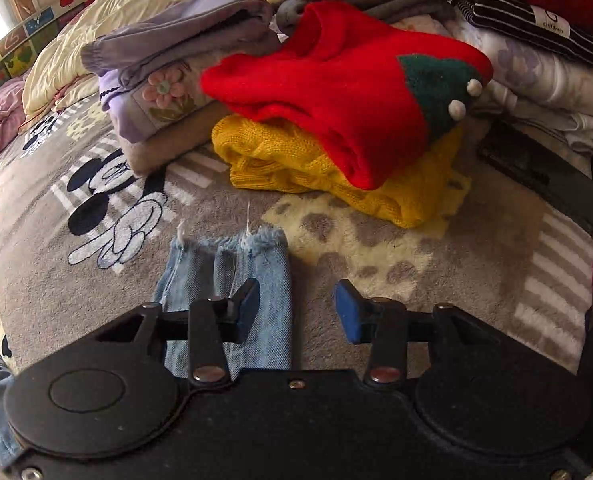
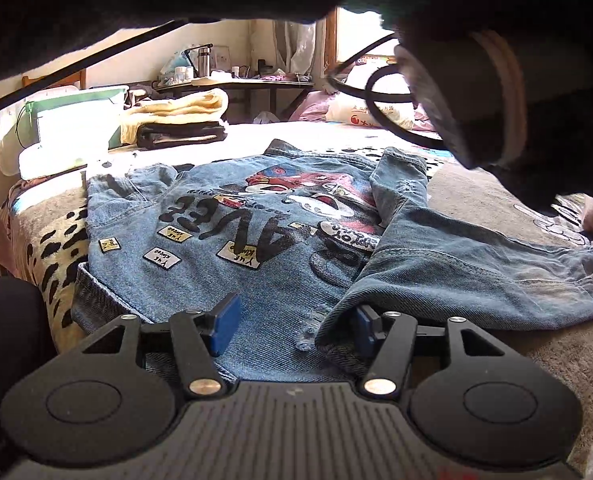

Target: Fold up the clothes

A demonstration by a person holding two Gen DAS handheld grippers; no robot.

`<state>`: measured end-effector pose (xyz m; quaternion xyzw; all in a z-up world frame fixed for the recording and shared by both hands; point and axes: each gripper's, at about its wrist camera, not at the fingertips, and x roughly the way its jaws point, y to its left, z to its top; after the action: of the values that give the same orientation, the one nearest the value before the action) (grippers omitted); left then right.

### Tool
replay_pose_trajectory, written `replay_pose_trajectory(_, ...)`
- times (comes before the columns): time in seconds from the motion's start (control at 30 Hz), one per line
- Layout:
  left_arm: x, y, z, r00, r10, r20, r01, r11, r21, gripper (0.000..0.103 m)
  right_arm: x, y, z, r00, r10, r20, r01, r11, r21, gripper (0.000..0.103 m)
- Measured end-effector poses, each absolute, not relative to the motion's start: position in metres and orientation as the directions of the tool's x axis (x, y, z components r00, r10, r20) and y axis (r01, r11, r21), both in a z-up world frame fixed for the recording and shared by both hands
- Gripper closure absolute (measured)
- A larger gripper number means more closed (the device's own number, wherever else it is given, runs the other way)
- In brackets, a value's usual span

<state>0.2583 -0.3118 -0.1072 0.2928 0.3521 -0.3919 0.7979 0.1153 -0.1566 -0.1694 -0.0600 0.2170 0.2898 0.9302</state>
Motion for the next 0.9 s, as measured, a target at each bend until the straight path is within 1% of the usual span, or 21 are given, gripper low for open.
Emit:
replay_pose_trajectory(0.07, 0.266, -0.326, -0.12, 0.48, -0.361, -0.8, 0.808, 0.536, 0.243, 0.071, 0.115, -0.157, -0.169, 0.735, 0.517, -0.439, -0.567, 0.823, 0.019, 0.043)
replay_pose_trajectory(0.1, 0.271, -0.332, -0.126, 0.496, -0.334, -0.802, 0.796, 0.544, 0.265, 0.072, 0.115, -0.157, -0.169, 0.733, 0.519, -0.439, -0.569, 0.822, 0.022, 0.042)
replay_pose_trajectory(0.13, 0.277, -0.332, -0.129, 0.501, -0.322, -0.803, 0.782, 0.566, 0.262, 0.077, 0.116, -0.158, -0.168, 0.731, 0.522, -0.439, -0.571, 0.821, 0.024, 0.042)
replay_pose_trajectory(0.17, 0.283, -0.332, -0.132, 0.508, -0.312, -0.803, 0.768, 0.586, 0.258, 0.091, 0.116, -0.158, -0.168, 0.729, 0.524, -0.44, -0.573, 0.819, 0.025, 0.041)
replay_pose_trajectory(0.2, 0.285, -0.328, -0.13, 0.517, -0.313, -0.797, 0.756, 0.604, 0.253, 0.096, 0.116, -0.159, -0.168, 0.727, 0.526, -0.44, -0.575, 0.817, 0.027, 0.041)
replay_pose_trajectory(0.27, 0.285, -0.315, -0.12, 0.543, -0.334, -0.771, 0.731, 0.64, 0.237, 0.101, 0.117, -0.16, -0.167, 0.723, 0.531, -0.441, -0.579, 0.815, 0.033, 0.041)
replay_pose_trajectory(0.37, 0.28, -0.285, -0.095, 0.59, -0.383, -0.711, 0.69, 0.697, 0.197, 0.102, 0.117, -0.159, -0.167, 0.722, 0.532, -0.442, -0.579, 0.815, 0.036, 0.041)
replay_pose_trajectory(0.43, 0.274, -0.245, -0.062, 0.645, -0.418, -0.64, 0.626, 0.769, 0.129, 0.102, 0.117, -0.159, -0.167, 0.723, 0.532, -0.441, -0.578, 0.815, 0.036, 0.041)
replay_pose_trajectory(0.53, 0.255, -0.157, -0.014, 0.744, -0.433, -0.509, 0.478, 0.877, -0.046, 0.102, 0.116, -0.159, -0.167, 0.724, 0.53, -0.441, -0.577, 0.816, 0.034, 0.041)
replay_pose_trajectory(0.6, 0.24, -0.099, 0.012, 0.802, -0.414, -0.431, 0.38, 0.91, -0.166, 0.102, 0.116, -0.159, -0.167, 0.726, 0.528, -0.442, -0.576, 0.817, 0.03, 0.041)
replay_pose_trajectory(0.7, 0.2, 0.001, 0.026, 0.878, -0.326, -0.35, 0.23, 0.929, -0.29, 0.102, 0.113, -0.158, -0.166, 0.733, 0.518, -0.441, -0.572, 0.82, 0.012, 0.04)
replay_pose_trajectory(0.73, 0.187, 0.033, 0.029, 0.898, -0.293, -0.33, 0.18, 0.926, -0.332, 0.102, 0.112, -0.158, -0.166, 0.735, 0.515, -0.441, -0.571, 0.821, 0.007, 0.039)
replay_pose_trajectory(0.8, 0.172, 0.082, 0.014, 0.912, -0.23, -0.339, 0.082, 0.914, -0.397, 0.102, 0.109, -0.158, -0.165, 0.737, 0.511, -0.443, -0.571, 0.821, -0.004, 0.038)
replay_pose_trajectory(0.9, 0.156, 0.156, -0.036, 0.908, -0.179, -0.379, -0.07, 0.826, -0.559, 0.102, 0.104, -0.157, -0.163, 0.742, 0.503, -0.444, -0.575, 0.817, -0.035, 0.037)
